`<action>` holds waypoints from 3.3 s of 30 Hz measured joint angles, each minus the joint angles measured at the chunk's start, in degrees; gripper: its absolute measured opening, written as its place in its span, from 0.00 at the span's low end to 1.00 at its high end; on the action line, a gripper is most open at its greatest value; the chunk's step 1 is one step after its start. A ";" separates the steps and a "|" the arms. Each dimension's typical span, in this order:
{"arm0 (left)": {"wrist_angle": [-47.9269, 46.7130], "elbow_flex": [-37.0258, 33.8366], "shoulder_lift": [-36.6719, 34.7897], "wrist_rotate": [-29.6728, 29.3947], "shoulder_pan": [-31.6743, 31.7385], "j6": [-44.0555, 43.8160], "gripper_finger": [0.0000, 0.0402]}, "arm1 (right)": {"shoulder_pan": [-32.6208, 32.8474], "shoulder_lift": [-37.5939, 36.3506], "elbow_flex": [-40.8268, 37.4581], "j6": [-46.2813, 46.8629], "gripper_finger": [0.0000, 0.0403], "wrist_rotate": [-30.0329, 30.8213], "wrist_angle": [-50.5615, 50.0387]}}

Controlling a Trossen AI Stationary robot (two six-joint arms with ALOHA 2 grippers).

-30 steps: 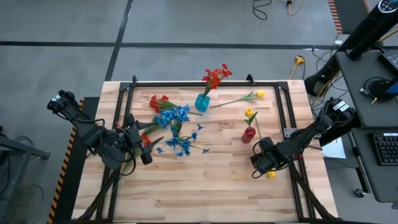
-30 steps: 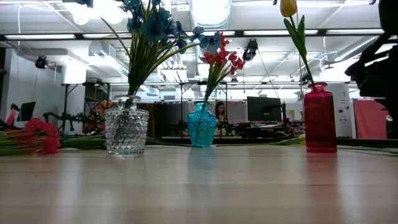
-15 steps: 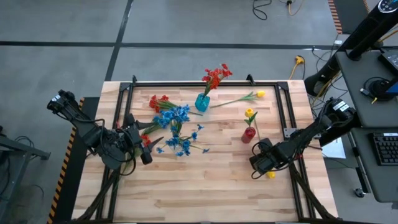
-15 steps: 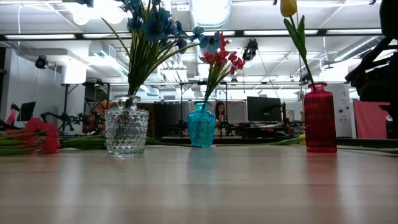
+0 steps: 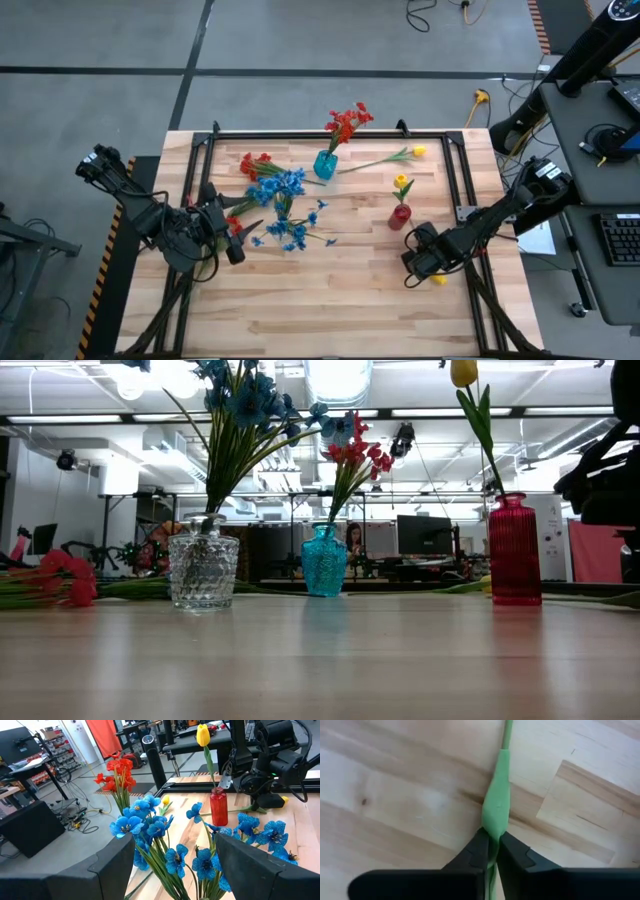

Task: Sort flowers into vase by color
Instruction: Put the bottom yellow flower into the red vase

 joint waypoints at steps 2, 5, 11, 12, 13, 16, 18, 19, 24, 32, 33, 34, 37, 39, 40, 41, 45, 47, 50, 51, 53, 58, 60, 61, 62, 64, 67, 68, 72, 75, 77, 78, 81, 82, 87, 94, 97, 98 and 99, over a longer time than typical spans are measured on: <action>0.00 0.00 0.00 0.00 0.00 -0.02 0.65 | 0.00 -0.41 0.22 -0.63 0.04 -1.45 -0.04; -0.02 0.00 0.00 0.04 0.00 0.00 0.65 | 0.00 -1.01 0.74 -0.70 0.03 -3.42 -0.65; 0.64 0.00 0.00 0.11 -0.02 -0.02 0.65 | 0.10 -1.50 5.80 -2.05 0.03 -12.04 -8.88; 0.89 0.00 0.00 0.13 -0.02 0.04 0.65 | 0.13 -1.50 7.20 -2.44 0.03 -13.79 -11.19; 1.49 0.00 0.00 0.15 -0.02 0.53 0.65 | 0.13 -1.51 8.63 -2.96 0.03 -15.47 -13.27; 4.56 0.00 0.16 1.35 -0.02 3.11 0.65 | 0.17 -1.54 13.28 -5.00 0.03 -19.35 -18.94; 8.45 0.00 0.90 2.84 -0.03 6.59 0.65 | 0.32 -1.54 16.78 -6.32 0.03 -21.70 -21.98; 10.73 0.00 1.47 4.13 -0.07 8.93 0.65 | 0.60 -1.54 18.63 -7.20 0.03 -22.71 -23.57; 24.32 0.00 5.06 11.74 -0.09 22.51 0.65 | 3.45 -1.54 27.92 -8.26 0.03 -26.52 -27.19; 34.01 1.21 10.88 12.70 -0.07 32.63 0.65 | 10.52 -1.52 39.76 -2.46 0.03 -29.25 -28.51; 33.98 1.73 11.86 12.71 -0.07 32.82 0.65 | 11.12 -1.52 40.91 -1.90 0.03 -29.02 -28.48; 33.91 2.42 12.80 12.93 -0.06 32.83 0.65 | 11.63 -1.52 41.86 -0.98 0.03 -28.40 -28.35; 34.10 5.03 15.98 15.19 0.19 32.63 0.65 | 12.34 -1.50 44.46 -0.70 0.03 -24.50 -28.32; 34.08 7.01 18.59 17.58 0.73 32.41 0.65 | 12.33 -1.50 45.60 -2.40 0.03 -21.33 -28.01; 33.81 8.05 19.92 18.68 1.08 32.42 0.65 | 12.31 -1.47 46.01 -3.05 0.03 -19.91 -27.69; 33.52 9.08 21.26 19.92 1.52 32.41 0.65 | 12.27 -1.28 46.34 -3.99 0.03 -18.67 -27.42; 32.02 13.26 26.48 24.50 3.86 32.59 0.65 | 11.33 -0.17 47.36 -9.23 0.03 -16.68 -25.17; 31.84 15.13 29.02 27.82 5.16 32.61 0.65 | 10.94 0.94 48.01 -11.71 0.03 -16.71 -24.78; 31.67 17.97 32.45 33.68 7.43 32.85 0.65 | 10.03 2.66 49.37 -15.15 0.03 -16.74 -24.59; 31.79 18.82 33.56 35.44 8.21 32.97 0.65 | 9.64 3.20 49.91 -16.48 0.03 -16.70 -24.55; 31.72 20.08 35.62 38.62 9.66 33.05 0.65 | 8.81 4.28 50.98 -19.34 0.03 -16.71 -24.41; 31.61 23.40 40.90 44.90 12.58 33.07 0.65 | 6.50 6.74 53.86 -25.41 0.03 -16.71 -24.40; 31.09 24.74 42.66 45.99 13.55 33.05 0.65 | 5.40 7.54 55.41 -27.66 0.03 -16.72 -24.50; 30.46 25.38 43.51 46.56 13.96 33.05 0.65 | 4.84 7.81 56.12 -28.68 0.03 -16.70 -24.38; 30.16 25.94 44.25 47.37 14.38 33.03 0.65 | 4.32 8.26 56.84 -29.71 0.03 -16.70 -24.44; 29.70 26.57 45.27 49.73 15.12 32.90 0.65 | 3.19 8.99 58.42 -31.80 0.03 -16.69 -24.60; 28.63 26.62 46.10 52.24 16.15 32.76 0.64 | 1.67 10.28 61.20 -34.34 0.03 -16.68 -25.44; 28.49 26.31 46.12 52.35 16.42 32.49 0.63 | 1.28 10.74 62.17 -35.21 0.03 -16.69 -26.01; 28.55 26.03 46.07 52.37 17.30 30.95 0.54 | 0.35 12.92 65.88 -37.76 0.03 -16.76 -27.77; 28.59 26.03 46.03 52.53 17.41 30.64 0.46 | 0.11 14.64 68.85 -39.07 0.03 -16.80 -29.78; 28.72 26.03 46.01 52.72 17.42 30.14 0.39 | 0.09 15.96 70.88 -39.57 0.03 -16.88 -31.71; 28.76 26.03 46.01 52.72 17.42 29.78 0.36 | 0.09 16.66 71.97 -39.73 0.03 -17.07 -32.59; 28.81 26.03 46.01 52.72 17.46 29.55 0.27 | 0.11 18.85 75.31 -40.97 0.03 -18.30 -34.59; 28.79 26.03 46.01 52.72 17.46 29.51 0.25 | 0.11 19.51 76.41 -41.39 0.03 -18.38 -35.09; 28.76 26.03 45.99 52.68 17.46 29.31 0.19 | 0.04 22.49 80.85 -43.90 0.03 -18.75 -35.93; 27.97 26.01 45.94 52.68 17.45 29.74 0.18 | -0.14 23.55 82.69 -45.33 0.03 -18.72 -36.10; 27.74 25.97 45.94 52.65 17.46 29.75 0.12 | -0.26 23.44 82.61 -46.01 0.03 -17.93 -36.20; 27.71 25.99 45.94 52.65 17.46 29.75 0.08 | -0.28 23.38 82.61 -46.18 0.03 -17.56 -36.18; 27.72 25.98 45.92 52.65 17.46 29.75 0.04 | -0.28 23.25 82.61 -46.63 0.03 -16.82 -36.20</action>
